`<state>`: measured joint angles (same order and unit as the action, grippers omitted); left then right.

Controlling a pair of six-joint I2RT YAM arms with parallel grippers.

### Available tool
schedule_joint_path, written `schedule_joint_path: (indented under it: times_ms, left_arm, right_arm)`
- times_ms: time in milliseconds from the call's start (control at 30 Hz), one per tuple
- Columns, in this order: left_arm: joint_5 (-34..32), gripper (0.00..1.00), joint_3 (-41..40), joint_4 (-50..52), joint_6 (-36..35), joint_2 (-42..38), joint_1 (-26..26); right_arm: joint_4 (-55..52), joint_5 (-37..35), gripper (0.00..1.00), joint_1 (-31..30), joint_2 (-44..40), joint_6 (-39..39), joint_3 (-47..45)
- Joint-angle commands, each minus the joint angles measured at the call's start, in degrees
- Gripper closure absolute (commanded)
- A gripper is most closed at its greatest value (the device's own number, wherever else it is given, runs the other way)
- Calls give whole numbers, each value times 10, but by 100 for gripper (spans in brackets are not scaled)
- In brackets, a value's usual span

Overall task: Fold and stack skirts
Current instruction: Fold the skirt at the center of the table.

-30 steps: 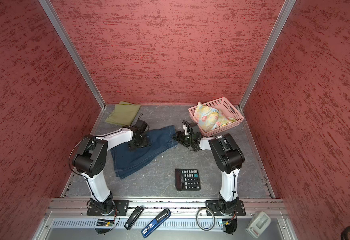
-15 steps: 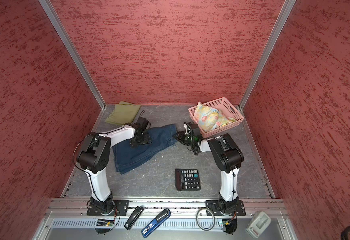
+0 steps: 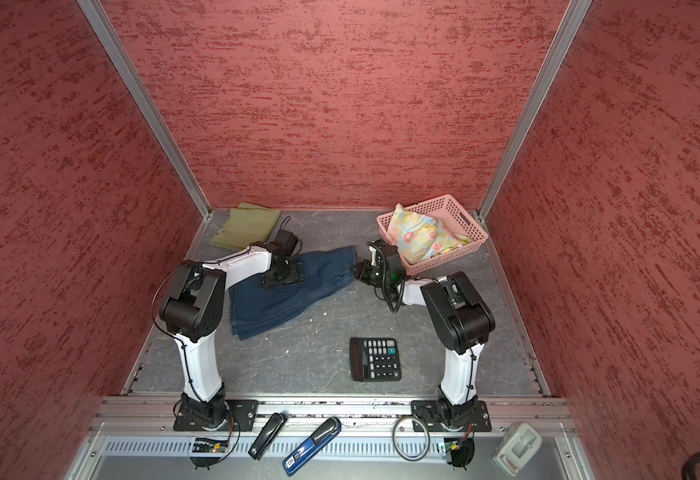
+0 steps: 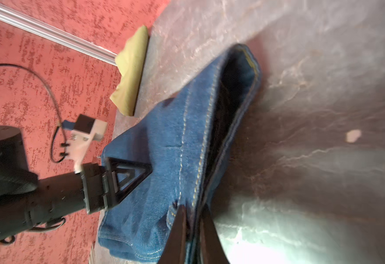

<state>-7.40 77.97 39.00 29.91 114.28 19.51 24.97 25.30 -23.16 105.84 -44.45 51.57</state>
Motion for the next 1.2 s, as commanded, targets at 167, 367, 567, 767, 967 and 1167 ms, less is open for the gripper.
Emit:
schedule_joint_path:
  times_ms: [167, 367, 567, 767, 967, 1167]
  left_arm:
    - [67, 7, 35, -8, -8, 69, 11]
    - [75, 7, 54, -6, -10, 69, 18]
    - [74, 7, 50, 3, -20, 31, 12]
    - [72, 7, 26, 31, -16, -39, -16]
    - [105, 7, -77, 24, 4, -158, -83]
    - [128, 8, -178, -7, 15, -243, -180]
  right_arm:
    - [-123, -127, 100, -44, -106, 73, -3]
    - [-161, -139, 100, -48, -117, 71, 5]
    - [-163, -123, 100, -48, -114, 45, -3]
    - [-138, -102, 100, -47, -117, 16, -40]
    - [-124, -113, 100, -39, -119, 20, -67]
    - [-125, -120, 100, -22, -120, 47, -69]
